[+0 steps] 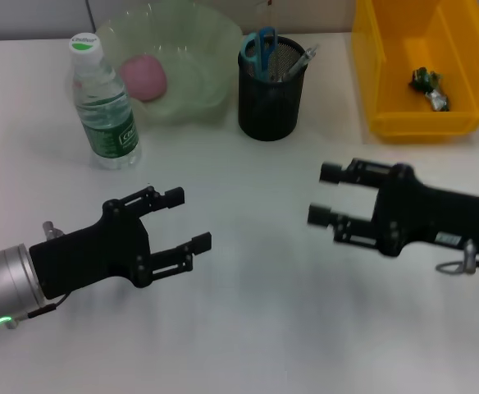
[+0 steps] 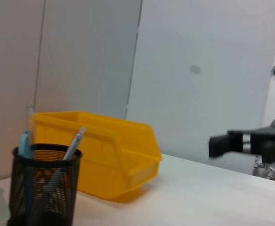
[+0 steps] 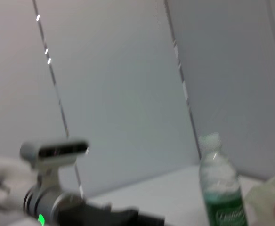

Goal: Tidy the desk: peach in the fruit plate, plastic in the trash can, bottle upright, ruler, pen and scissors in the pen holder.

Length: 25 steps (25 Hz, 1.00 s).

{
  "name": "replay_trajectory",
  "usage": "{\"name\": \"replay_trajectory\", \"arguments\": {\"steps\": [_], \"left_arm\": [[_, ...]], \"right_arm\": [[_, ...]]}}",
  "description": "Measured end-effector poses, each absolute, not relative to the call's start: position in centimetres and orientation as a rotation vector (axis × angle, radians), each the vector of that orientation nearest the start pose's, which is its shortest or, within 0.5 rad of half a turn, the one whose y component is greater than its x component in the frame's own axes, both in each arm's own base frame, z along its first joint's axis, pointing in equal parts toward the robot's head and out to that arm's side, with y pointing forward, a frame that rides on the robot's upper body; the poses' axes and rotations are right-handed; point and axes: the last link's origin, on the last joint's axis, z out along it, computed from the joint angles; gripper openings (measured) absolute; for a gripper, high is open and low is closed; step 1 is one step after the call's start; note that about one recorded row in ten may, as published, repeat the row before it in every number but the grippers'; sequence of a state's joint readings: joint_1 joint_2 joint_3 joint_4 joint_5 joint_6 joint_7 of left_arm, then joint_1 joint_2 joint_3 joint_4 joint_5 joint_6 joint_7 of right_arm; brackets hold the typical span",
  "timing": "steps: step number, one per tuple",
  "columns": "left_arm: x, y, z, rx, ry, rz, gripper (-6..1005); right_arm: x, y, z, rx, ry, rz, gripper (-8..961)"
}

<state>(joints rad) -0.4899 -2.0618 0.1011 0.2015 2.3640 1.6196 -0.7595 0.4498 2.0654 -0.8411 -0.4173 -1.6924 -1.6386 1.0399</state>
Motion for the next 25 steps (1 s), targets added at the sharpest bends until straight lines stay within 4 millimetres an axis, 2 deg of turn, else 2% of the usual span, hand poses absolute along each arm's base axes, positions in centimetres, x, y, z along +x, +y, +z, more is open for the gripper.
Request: {"name": "replay_trajectory", "arguments": {"steps": [3, 8, 14, 25], "left_arm": [[-29.5, 26.5, -4.6, -2.628, -0.433, -0.918, 782], [-29.3, 26.4, -4.8, -2.673, -0.428, -0.91, 782], [-29.4, 26.3, -4.8, -2.691, -0.426, -0.898, 782], [-29.6, 26.0, -4.8, -2.688, -0.439, -0.896, 782]], "right_arm": [[26.8, 28.2, -3.4, -2.7, 0.42, 0.98, 676], [27.0, 28.0, -3.5, -2.704, 0.399, 0.964, 678], [27.3, 28.1, -3.8, -2.703, 0.351, 0.919, 817], [27.4, 28.2, -5.8, -2.774, 0.335, 0.816, 817]]}}
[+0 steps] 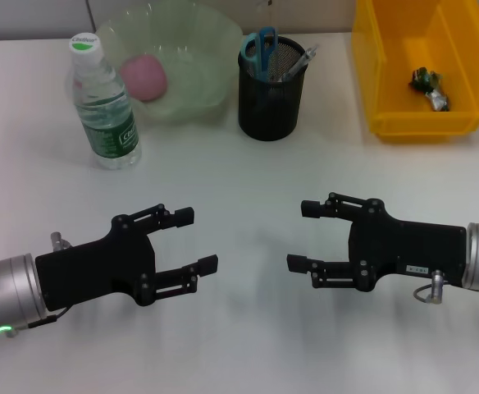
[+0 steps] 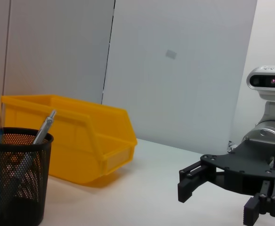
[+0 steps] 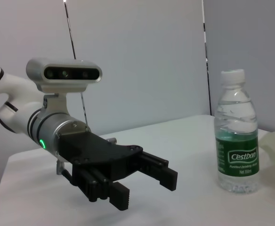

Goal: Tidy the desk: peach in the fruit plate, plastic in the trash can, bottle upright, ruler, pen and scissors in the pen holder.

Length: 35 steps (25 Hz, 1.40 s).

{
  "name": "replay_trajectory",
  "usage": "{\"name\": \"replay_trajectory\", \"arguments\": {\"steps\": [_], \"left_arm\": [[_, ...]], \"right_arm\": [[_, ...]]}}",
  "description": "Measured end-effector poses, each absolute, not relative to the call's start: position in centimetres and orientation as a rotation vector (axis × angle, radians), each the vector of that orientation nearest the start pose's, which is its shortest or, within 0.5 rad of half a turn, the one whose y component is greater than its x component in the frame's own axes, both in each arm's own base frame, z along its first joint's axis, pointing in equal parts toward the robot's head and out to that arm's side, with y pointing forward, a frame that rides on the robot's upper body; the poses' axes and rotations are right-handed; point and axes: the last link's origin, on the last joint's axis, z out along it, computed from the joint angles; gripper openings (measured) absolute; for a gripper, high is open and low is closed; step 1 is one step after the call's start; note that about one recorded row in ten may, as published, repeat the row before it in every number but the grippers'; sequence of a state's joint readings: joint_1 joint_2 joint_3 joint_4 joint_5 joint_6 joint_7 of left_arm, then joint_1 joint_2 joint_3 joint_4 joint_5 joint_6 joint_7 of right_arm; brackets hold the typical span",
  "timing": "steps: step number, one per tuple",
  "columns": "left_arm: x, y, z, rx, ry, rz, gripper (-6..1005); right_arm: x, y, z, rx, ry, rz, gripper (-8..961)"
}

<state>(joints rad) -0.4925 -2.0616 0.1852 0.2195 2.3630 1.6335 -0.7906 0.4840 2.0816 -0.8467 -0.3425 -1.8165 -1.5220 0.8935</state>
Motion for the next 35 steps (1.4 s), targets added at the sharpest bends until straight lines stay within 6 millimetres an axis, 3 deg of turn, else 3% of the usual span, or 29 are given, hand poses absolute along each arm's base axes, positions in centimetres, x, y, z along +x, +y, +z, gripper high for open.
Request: {"name": "replay_trajectory", "arguments": {"steps": [35], "left_arm": [[-29.51, 26.15, -4.82, -2.721, -0.441, -0.877, 782]], "right_arm": [[27.04, 28.57, -5.85, -2.769, 0.32, 0.826, 817]]}}
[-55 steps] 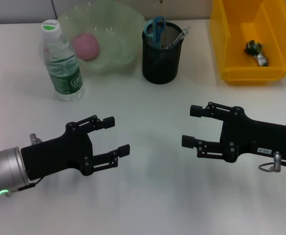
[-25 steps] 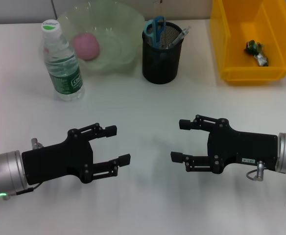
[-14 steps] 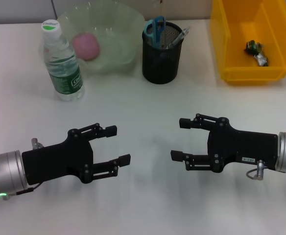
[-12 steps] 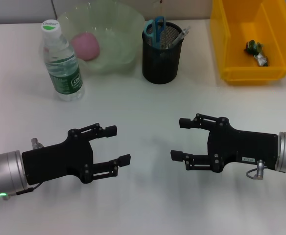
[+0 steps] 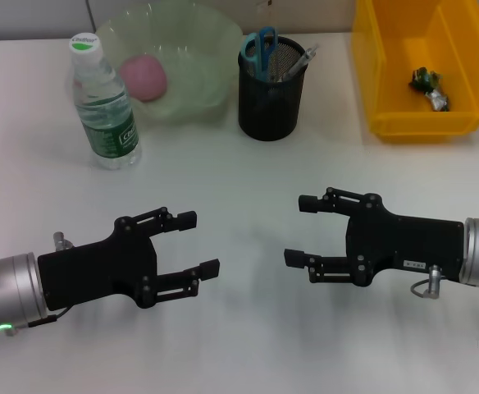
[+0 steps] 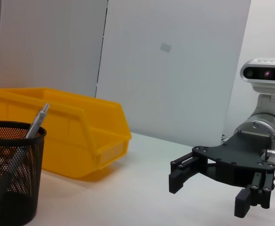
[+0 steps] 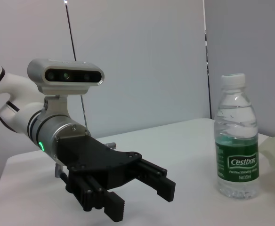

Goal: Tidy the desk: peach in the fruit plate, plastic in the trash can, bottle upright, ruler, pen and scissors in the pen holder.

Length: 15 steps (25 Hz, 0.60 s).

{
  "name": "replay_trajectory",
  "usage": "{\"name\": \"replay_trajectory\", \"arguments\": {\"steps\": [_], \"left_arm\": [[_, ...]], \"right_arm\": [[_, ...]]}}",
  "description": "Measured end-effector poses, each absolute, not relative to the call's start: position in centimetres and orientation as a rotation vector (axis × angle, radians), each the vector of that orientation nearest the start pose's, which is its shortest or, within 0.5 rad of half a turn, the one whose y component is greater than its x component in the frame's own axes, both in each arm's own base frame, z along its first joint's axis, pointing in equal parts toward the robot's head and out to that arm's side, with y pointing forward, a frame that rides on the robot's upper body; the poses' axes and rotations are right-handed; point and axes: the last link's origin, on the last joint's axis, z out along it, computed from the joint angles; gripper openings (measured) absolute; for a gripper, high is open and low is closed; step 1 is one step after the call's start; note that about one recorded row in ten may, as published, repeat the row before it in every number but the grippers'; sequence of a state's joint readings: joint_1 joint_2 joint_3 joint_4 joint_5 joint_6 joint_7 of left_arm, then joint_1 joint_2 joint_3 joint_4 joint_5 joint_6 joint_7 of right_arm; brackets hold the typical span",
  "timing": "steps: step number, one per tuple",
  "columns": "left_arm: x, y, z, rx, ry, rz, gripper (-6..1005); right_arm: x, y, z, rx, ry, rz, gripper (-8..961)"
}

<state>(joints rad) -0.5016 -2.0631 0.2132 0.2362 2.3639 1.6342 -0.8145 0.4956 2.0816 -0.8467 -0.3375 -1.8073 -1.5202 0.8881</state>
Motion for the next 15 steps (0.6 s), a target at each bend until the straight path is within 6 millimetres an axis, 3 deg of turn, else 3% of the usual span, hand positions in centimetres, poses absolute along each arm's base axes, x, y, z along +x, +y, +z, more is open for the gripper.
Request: {"name": "replay_trajectory", "arguments": {"steps": [15], "left_arm": [[-29.44, 26.1, -4.9, -2.722, -0.431, -0.879, 782]], "right_arm": [[27.16, 28.57, -5.77, -2.752, 0.301, 0.826, 817]]}}
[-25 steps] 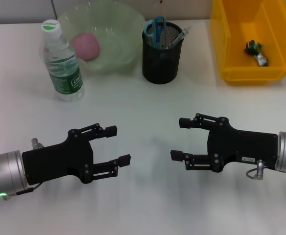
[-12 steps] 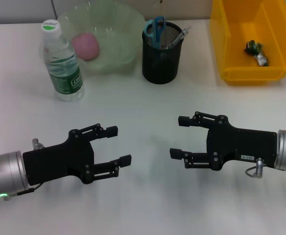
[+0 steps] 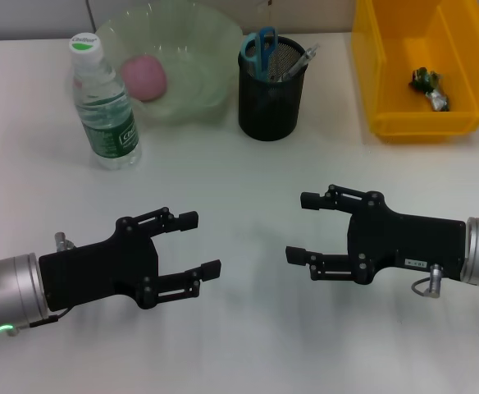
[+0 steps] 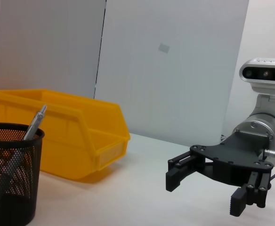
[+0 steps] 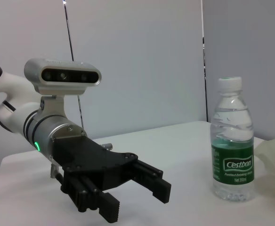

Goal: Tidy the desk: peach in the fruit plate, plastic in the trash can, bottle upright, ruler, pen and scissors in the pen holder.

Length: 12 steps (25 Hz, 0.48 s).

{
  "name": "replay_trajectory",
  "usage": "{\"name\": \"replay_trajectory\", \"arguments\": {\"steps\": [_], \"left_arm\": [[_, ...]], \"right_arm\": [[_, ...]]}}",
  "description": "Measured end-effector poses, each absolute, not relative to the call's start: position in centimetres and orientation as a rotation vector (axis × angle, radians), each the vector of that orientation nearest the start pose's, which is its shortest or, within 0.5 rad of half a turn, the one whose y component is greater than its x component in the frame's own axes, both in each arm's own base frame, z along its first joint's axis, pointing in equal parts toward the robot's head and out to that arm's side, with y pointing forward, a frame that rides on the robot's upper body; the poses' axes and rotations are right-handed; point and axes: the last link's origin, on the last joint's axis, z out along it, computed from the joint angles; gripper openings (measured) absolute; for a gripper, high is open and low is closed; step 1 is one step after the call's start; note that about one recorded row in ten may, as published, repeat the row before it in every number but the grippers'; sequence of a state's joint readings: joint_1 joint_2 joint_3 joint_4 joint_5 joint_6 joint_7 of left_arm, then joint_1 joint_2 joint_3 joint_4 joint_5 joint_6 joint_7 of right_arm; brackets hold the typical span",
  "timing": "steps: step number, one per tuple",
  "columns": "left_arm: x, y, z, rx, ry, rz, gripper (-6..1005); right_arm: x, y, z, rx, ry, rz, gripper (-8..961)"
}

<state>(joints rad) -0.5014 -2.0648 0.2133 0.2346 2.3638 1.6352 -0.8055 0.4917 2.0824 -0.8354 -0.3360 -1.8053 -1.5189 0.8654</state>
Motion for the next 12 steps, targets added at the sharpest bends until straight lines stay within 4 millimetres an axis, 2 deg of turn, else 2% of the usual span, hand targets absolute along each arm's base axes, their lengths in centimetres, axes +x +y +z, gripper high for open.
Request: {"name": "replay_trajectory", "arguments": {"steps": [12], "left_arm": [[-29.36, 26.16, -4.96, -2.723, -0.439, -0.882, 782]], "right_arm": [[27.04, 28.69, -5.78, -2.751, 0.295, 0.827, 817]]}}
